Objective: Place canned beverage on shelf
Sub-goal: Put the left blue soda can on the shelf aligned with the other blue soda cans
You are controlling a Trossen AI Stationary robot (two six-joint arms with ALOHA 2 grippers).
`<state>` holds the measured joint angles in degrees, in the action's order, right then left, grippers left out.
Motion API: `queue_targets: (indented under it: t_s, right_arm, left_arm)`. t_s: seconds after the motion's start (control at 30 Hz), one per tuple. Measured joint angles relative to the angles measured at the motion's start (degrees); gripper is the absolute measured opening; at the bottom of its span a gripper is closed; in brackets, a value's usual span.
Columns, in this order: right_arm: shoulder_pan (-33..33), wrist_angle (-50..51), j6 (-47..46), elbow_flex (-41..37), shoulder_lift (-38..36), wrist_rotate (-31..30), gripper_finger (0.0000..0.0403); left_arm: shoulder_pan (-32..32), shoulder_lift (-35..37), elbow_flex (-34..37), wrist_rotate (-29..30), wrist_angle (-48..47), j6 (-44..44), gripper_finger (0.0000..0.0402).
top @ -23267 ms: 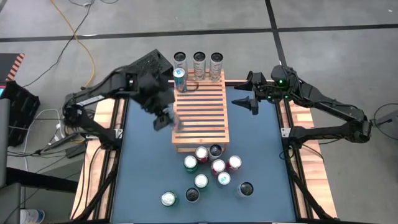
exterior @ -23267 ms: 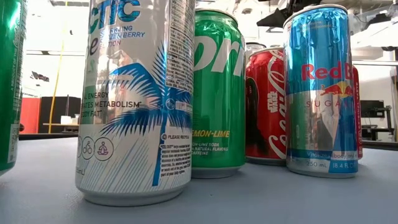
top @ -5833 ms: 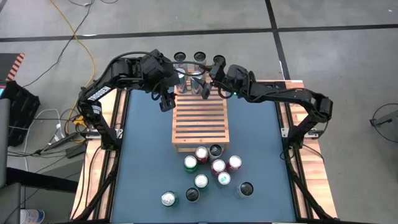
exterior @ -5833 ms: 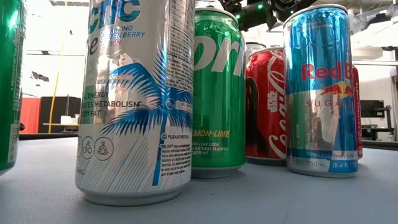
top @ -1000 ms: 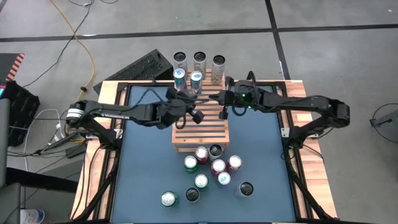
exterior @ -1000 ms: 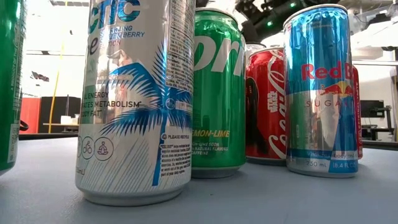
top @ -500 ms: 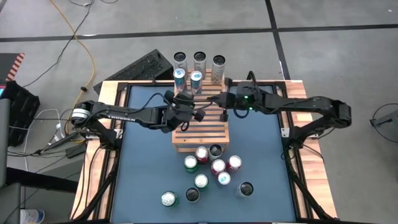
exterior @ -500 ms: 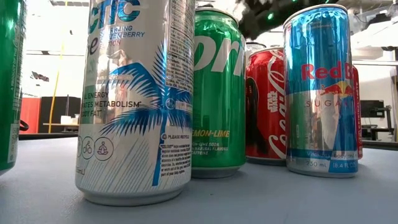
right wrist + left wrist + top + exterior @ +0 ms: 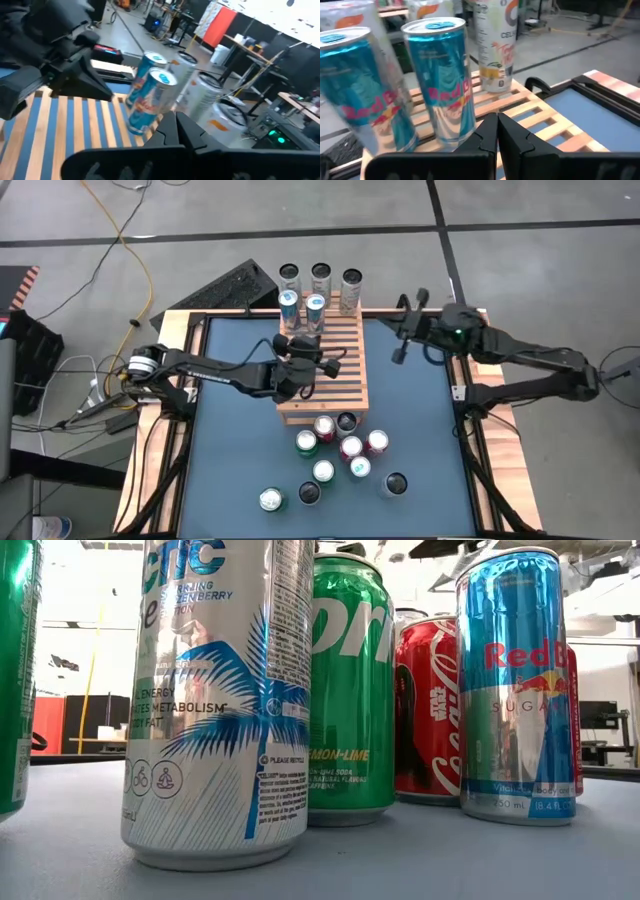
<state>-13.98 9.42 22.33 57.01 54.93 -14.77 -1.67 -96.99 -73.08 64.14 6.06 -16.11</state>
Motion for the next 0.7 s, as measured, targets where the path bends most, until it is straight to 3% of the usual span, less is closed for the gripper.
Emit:
queue_targets:
  t_s: [0.53,0.7]
  right_arm:
    - [0.50,6.88,-1.01,-0.02,-3.32,-0.40,0.0000]
    - [0.48,6.95,0.48,-0.02,-3.32,-0.38,0.0000]
  left_arm:
    - [0.45,-4.37,-1.49,5.33,6.68,2.13,0.0000]
    - [2.33,-4.44,-1.49,0.73,7.03,0.51,0.0000]
